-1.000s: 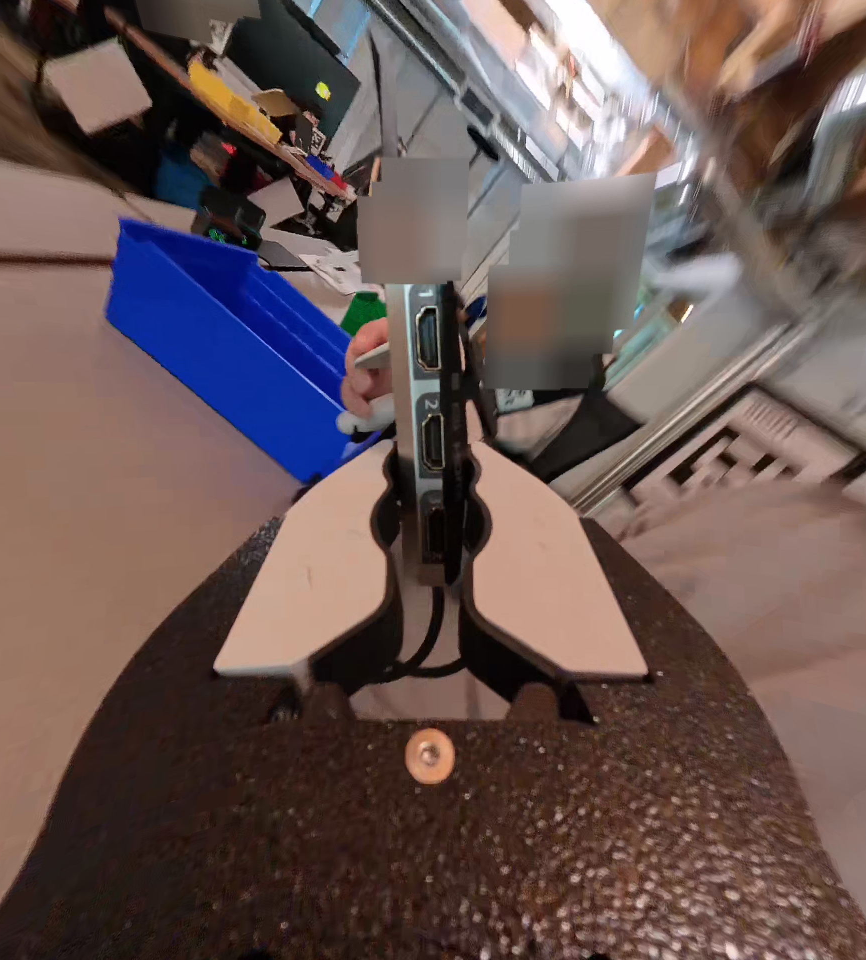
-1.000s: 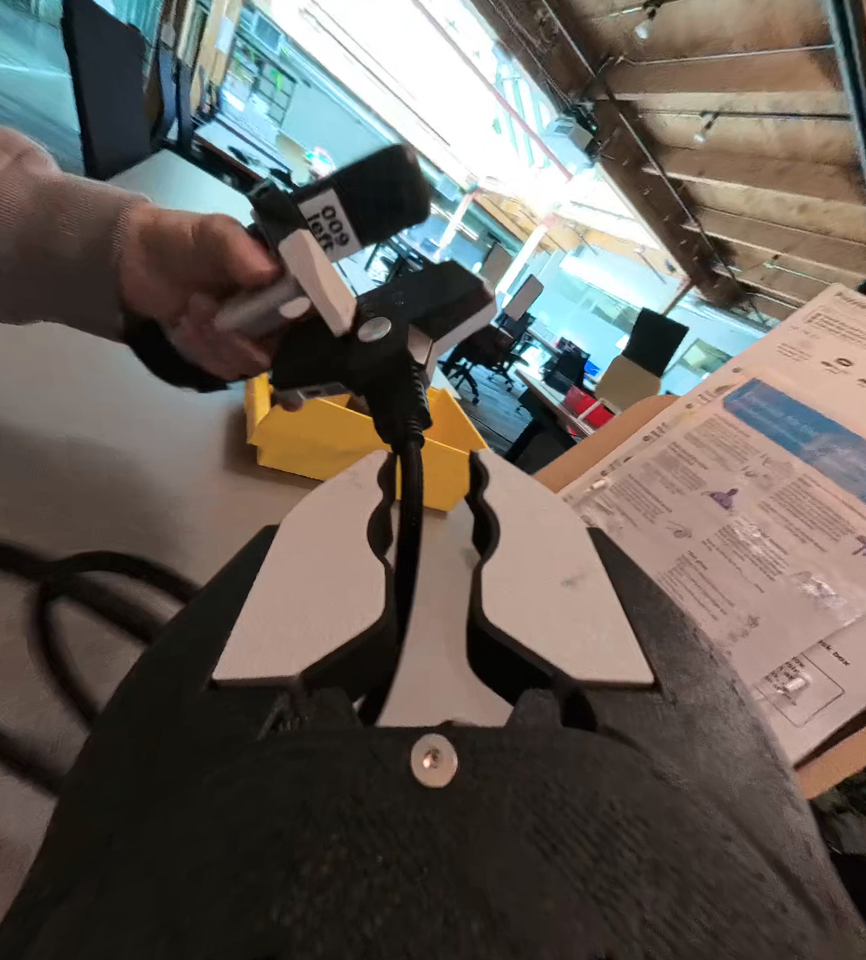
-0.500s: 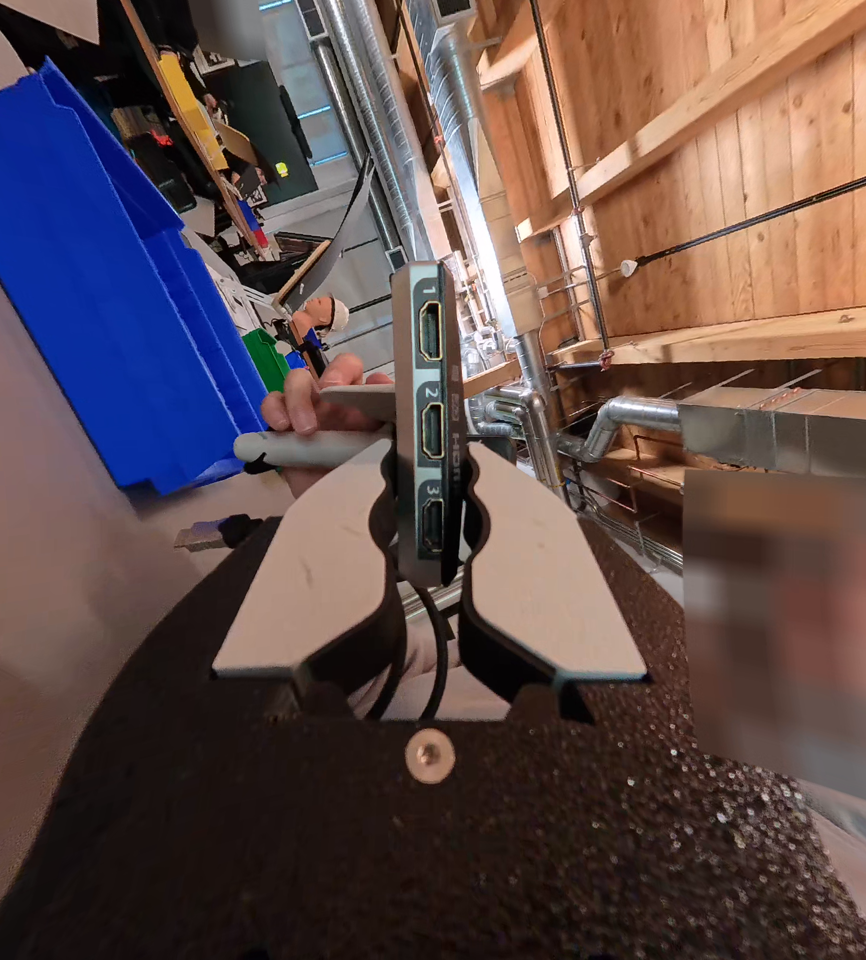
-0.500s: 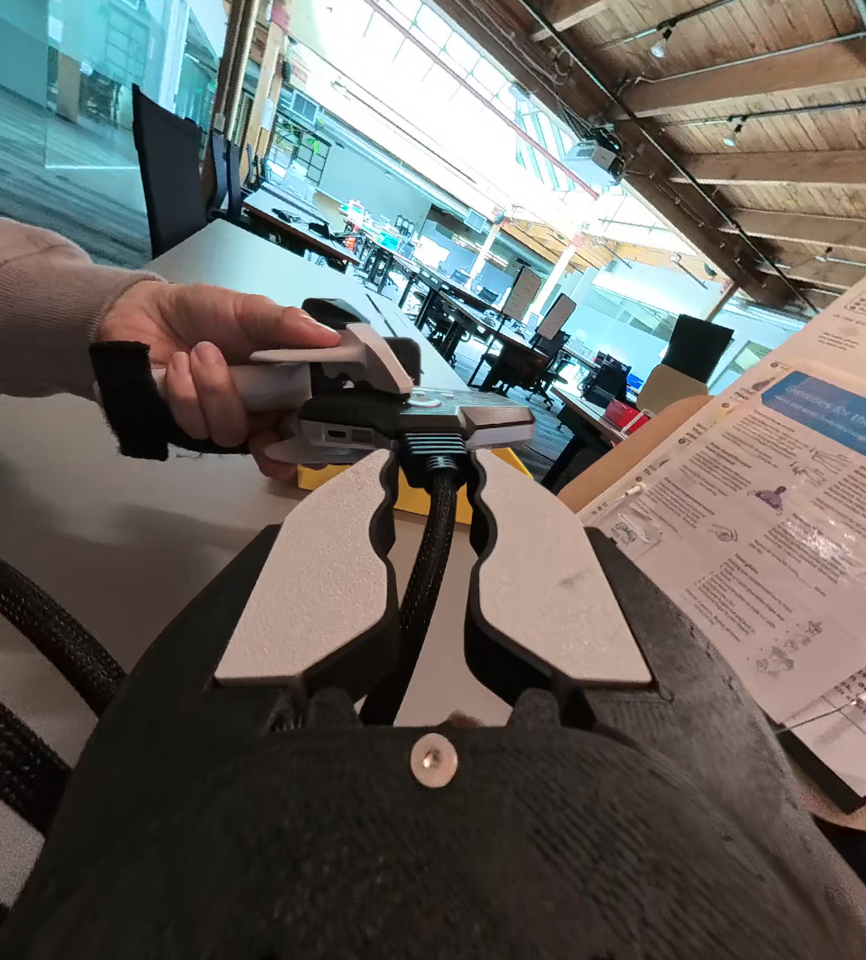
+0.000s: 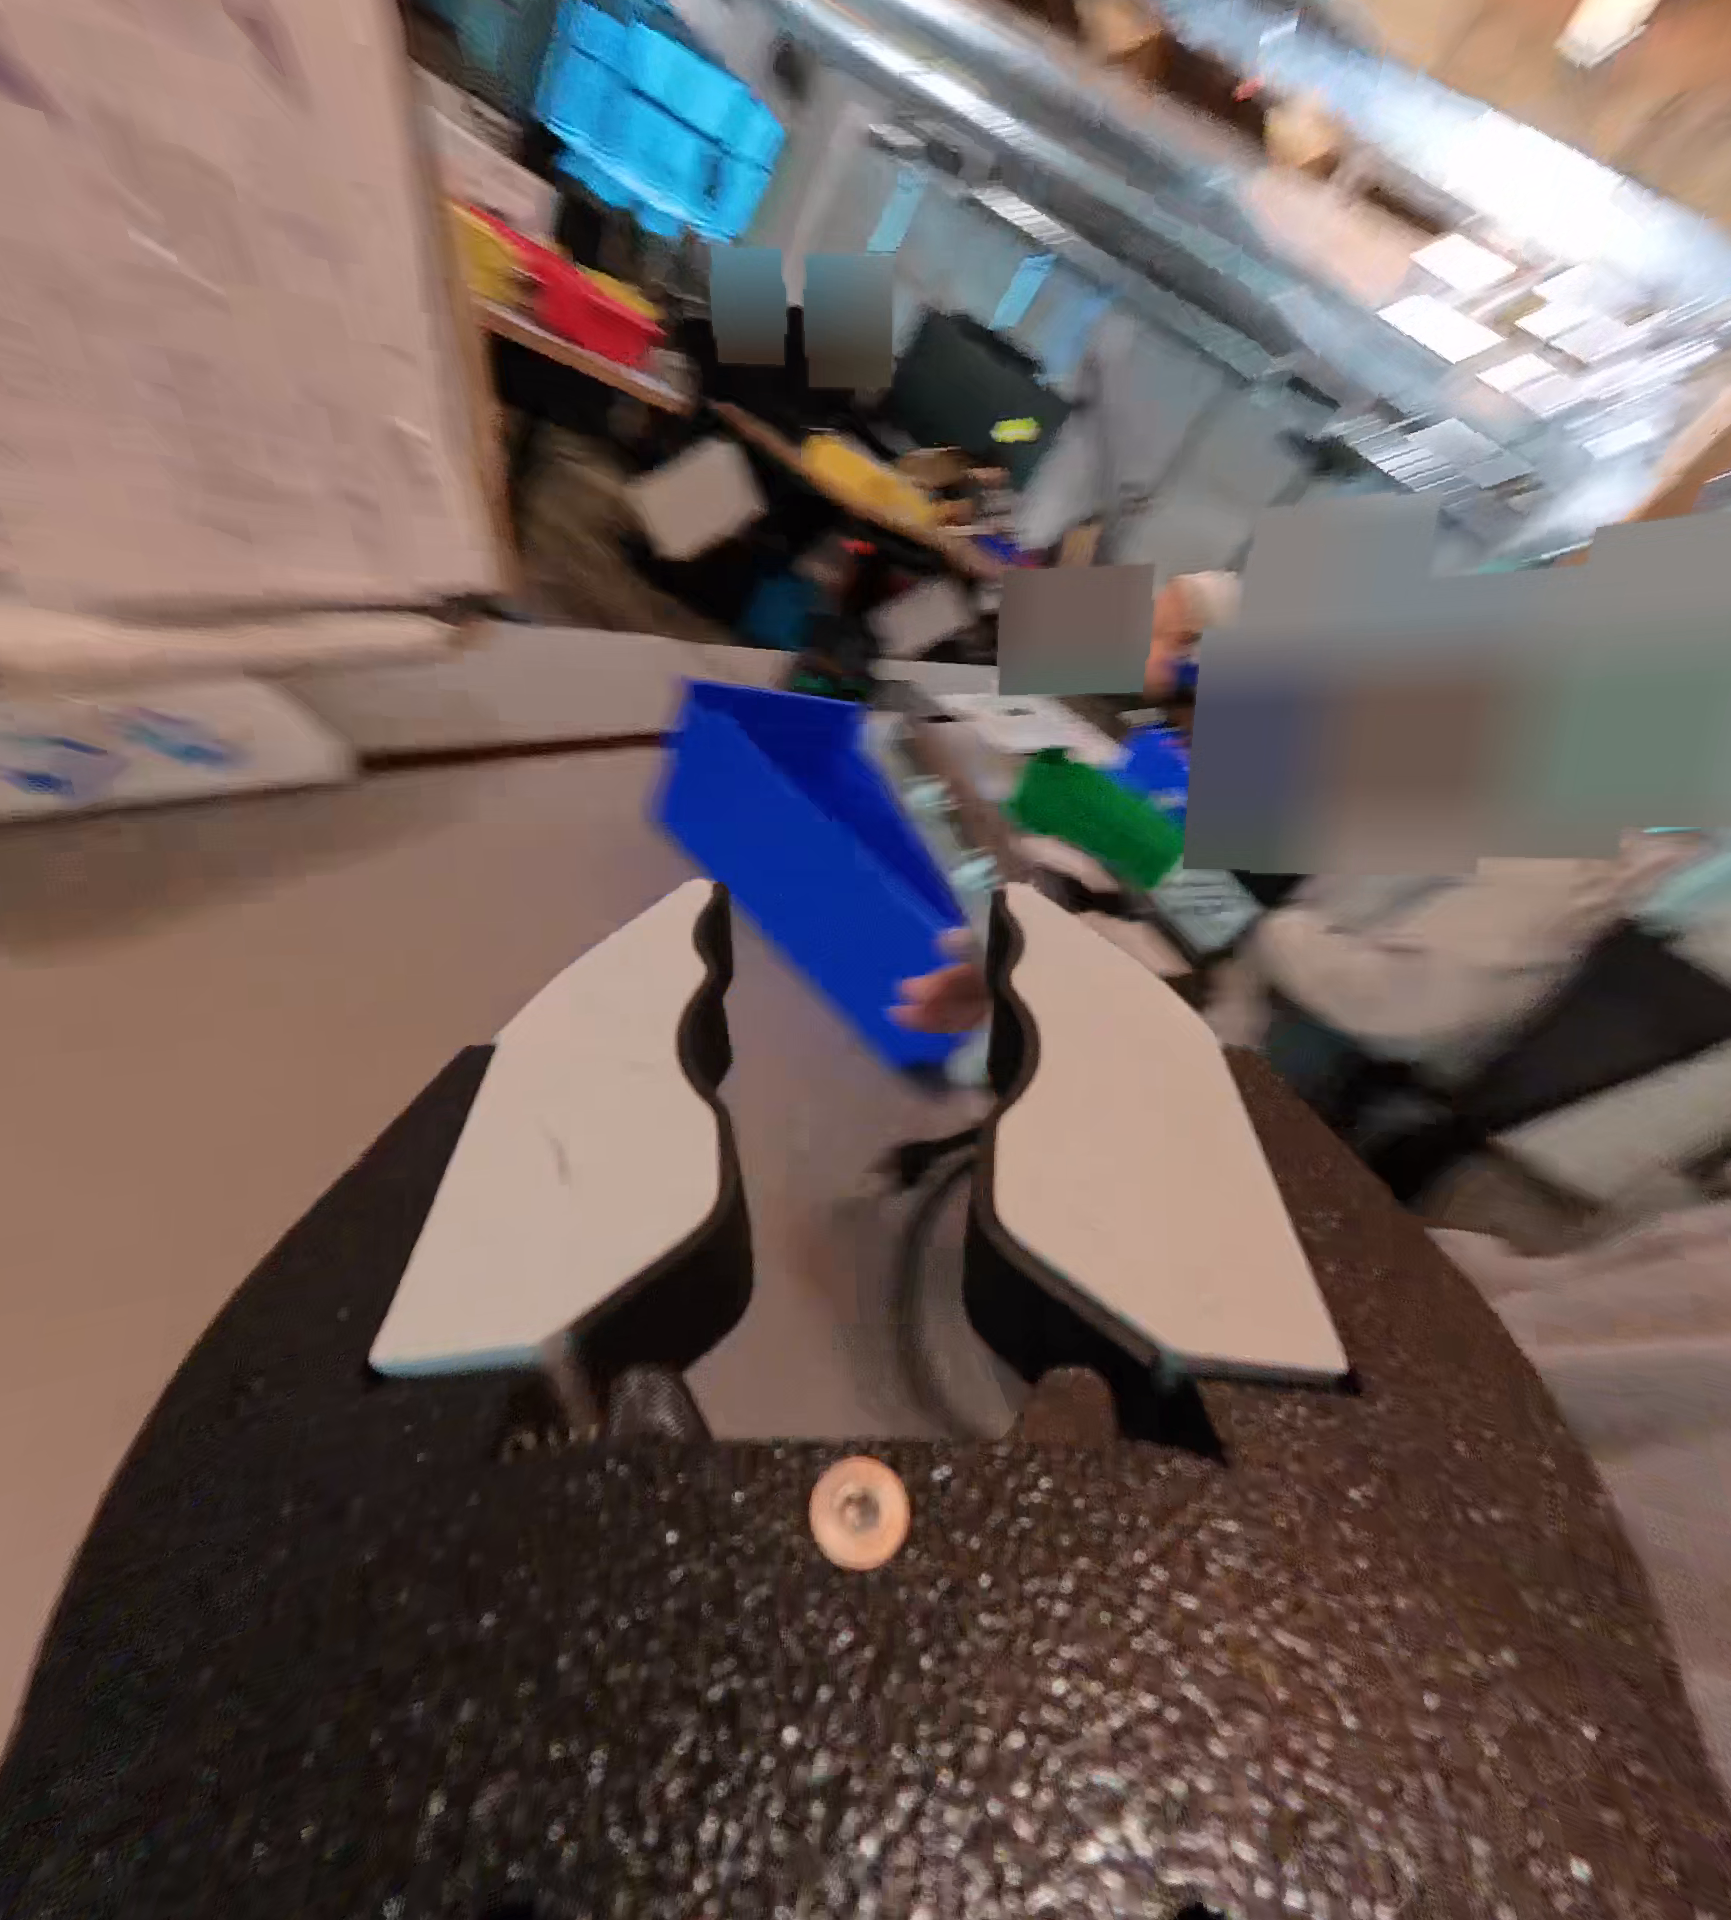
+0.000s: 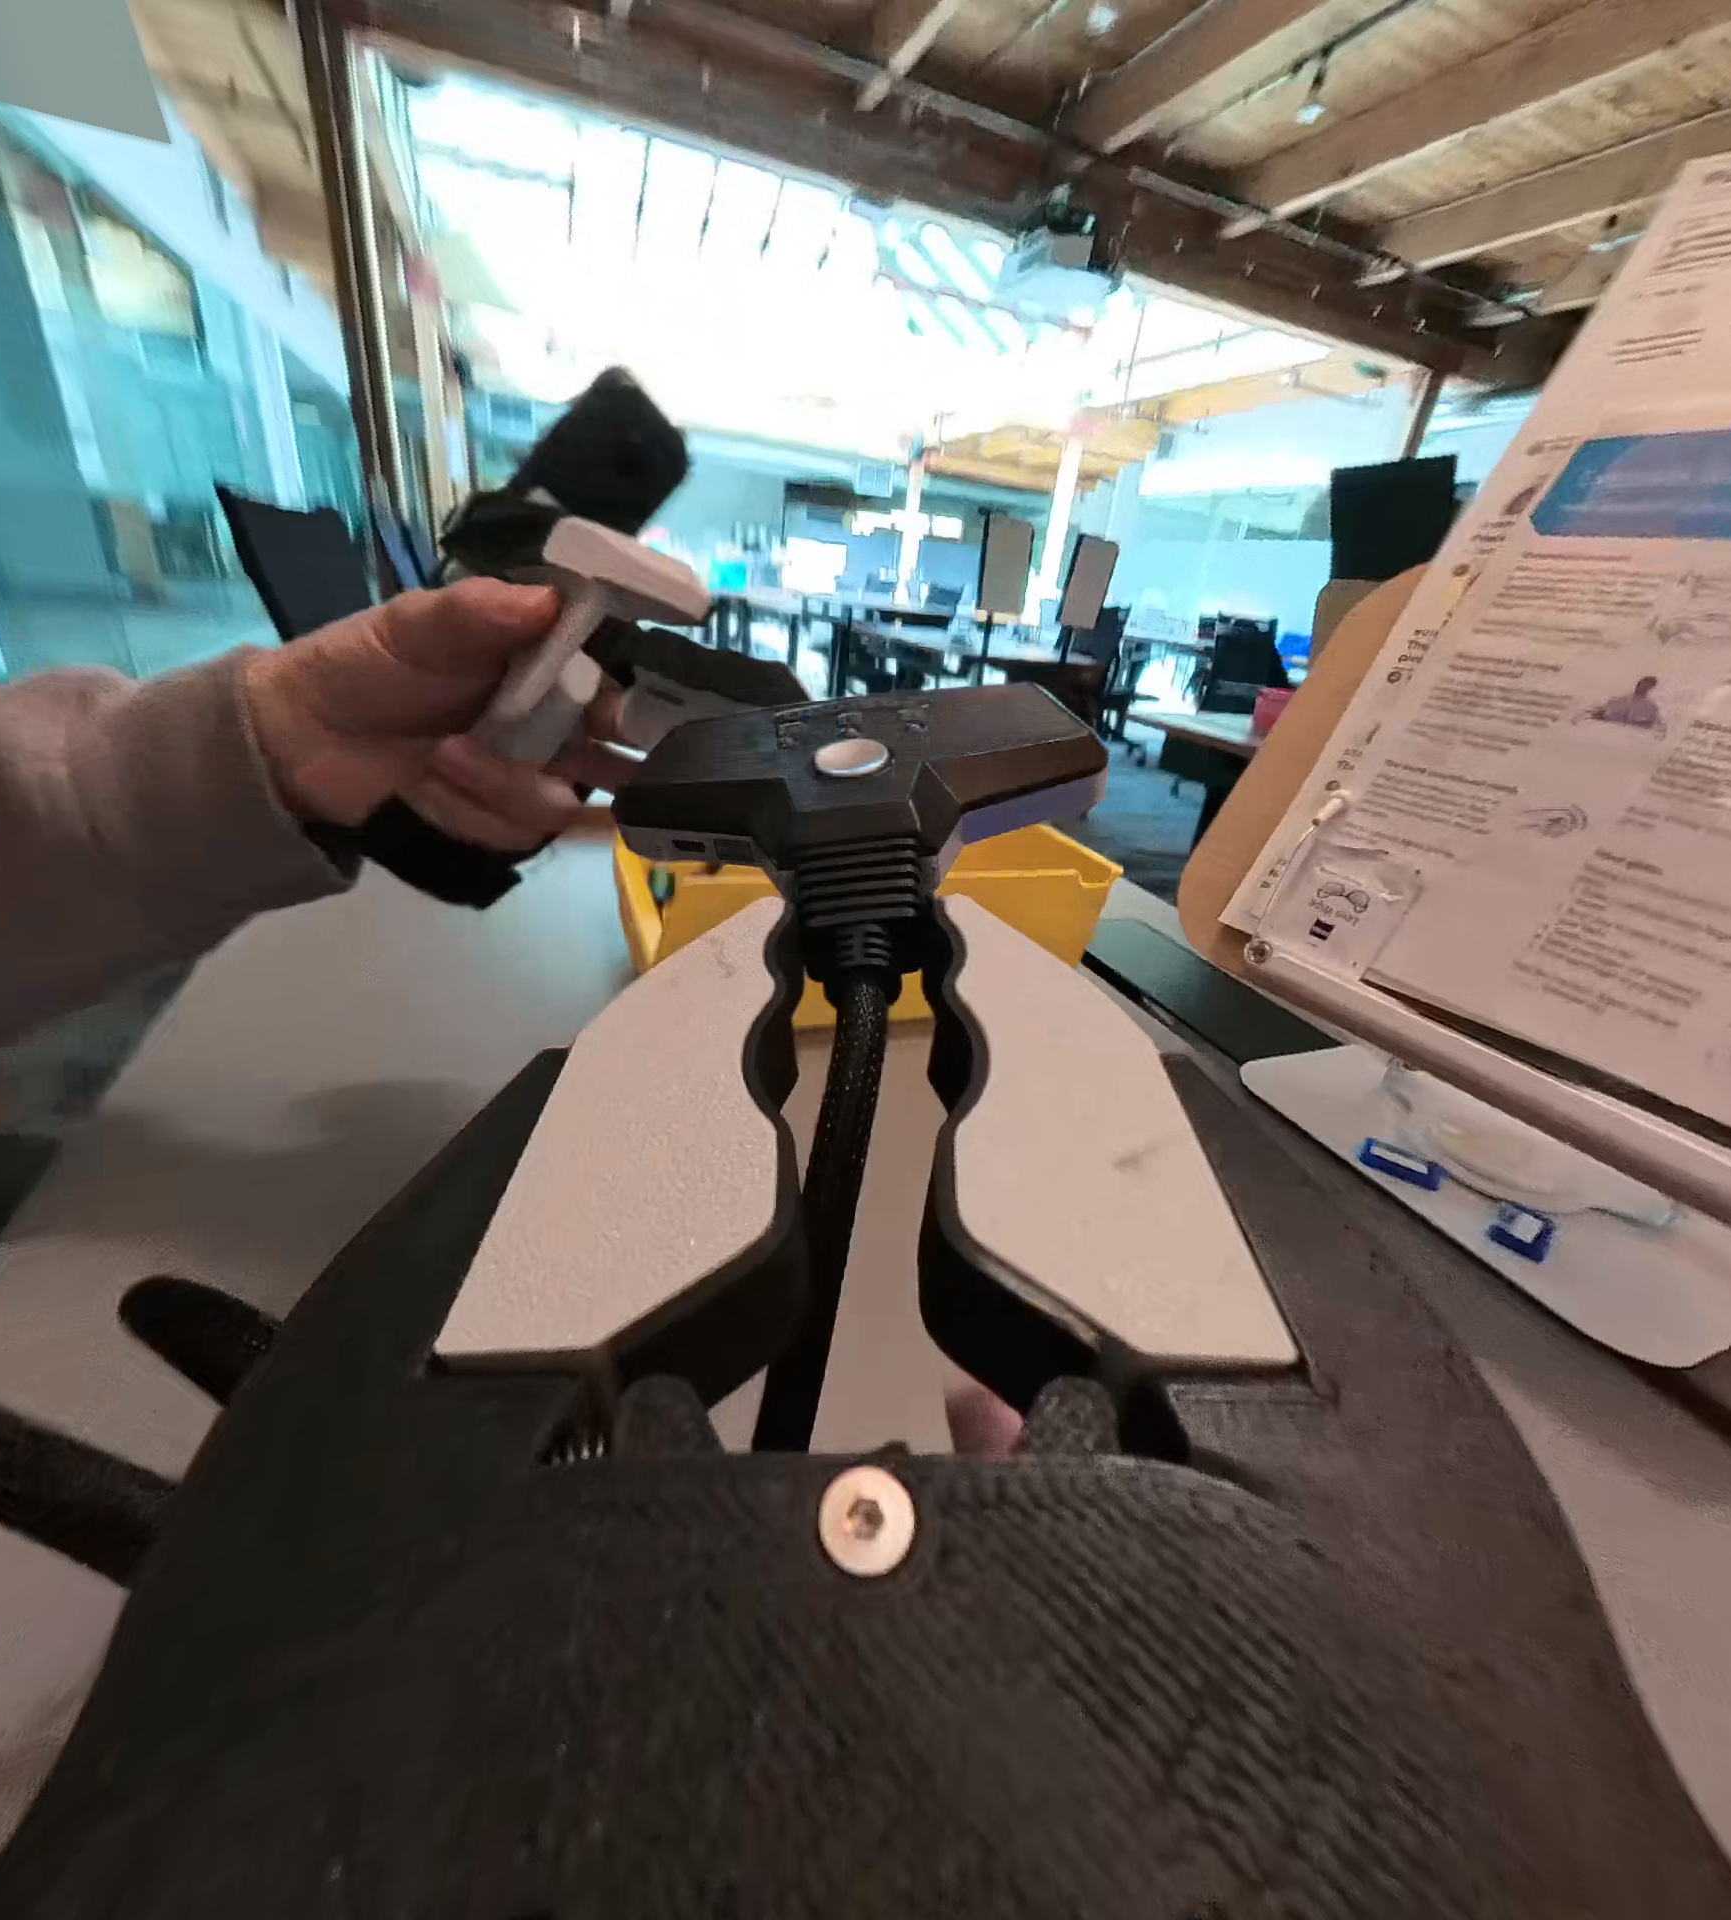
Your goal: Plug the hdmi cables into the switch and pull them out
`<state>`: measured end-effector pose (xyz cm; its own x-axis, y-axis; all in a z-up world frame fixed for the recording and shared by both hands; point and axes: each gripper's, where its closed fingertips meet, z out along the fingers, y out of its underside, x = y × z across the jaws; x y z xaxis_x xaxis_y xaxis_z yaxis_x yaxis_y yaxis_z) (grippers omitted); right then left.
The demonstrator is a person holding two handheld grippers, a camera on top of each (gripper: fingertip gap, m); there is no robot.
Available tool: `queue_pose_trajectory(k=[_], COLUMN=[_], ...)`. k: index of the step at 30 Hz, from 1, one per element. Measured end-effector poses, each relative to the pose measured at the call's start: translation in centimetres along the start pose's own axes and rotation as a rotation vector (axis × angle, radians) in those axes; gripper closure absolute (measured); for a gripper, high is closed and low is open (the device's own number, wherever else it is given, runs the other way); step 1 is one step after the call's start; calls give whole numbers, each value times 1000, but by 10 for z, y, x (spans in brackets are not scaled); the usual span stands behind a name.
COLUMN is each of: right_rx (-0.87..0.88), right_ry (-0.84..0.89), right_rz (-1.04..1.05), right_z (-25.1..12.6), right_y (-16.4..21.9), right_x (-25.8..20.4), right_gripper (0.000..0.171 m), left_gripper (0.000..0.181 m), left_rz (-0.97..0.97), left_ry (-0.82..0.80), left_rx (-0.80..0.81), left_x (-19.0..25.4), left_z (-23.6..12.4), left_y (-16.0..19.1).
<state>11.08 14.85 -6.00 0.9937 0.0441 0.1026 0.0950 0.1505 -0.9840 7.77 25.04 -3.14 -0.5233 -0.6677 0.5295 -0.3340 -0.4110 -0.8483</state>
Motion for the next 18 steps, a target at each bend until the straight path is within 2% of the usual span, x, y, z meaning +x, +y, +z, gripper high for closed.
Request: queue_pose_trajectory(k=[3, 6, 8, 10, 13, 15, 18], right_rx=[110, 177, 202, 228, 254, 259, 267], right_ry=[6, -41, -88, -117, -172, -172, -167], right_rz=[94, 134, 168, 191, 195, 204, 189], right_z=[-13, -18, -19, -20, -22, -24, -29], right_y=[-12, -16, -12, -8, -6, -5, -2], right_x=[7, 5, 2, 0, -6, -5, -5], right_gripper=[149, 150, 150, 150, 150, 150, 150], left_gripper=[136, 135, 131, 130, 129, 124, 126], left_rz=[247, 352, 329, 310, 338, 315, 229], left_ry=[-345, -568, -582, -524, -451, -443, -389], left_rx=[-66, -357, -609, -804, -918, -944, -1021], left_x=[-48, -110, -147, -170, -195, -210, -218], left_z=[-61, -123, -155, -172, -177, -175, -173], left_y=[-25, -13, 15, 41, 61, 64, 74])
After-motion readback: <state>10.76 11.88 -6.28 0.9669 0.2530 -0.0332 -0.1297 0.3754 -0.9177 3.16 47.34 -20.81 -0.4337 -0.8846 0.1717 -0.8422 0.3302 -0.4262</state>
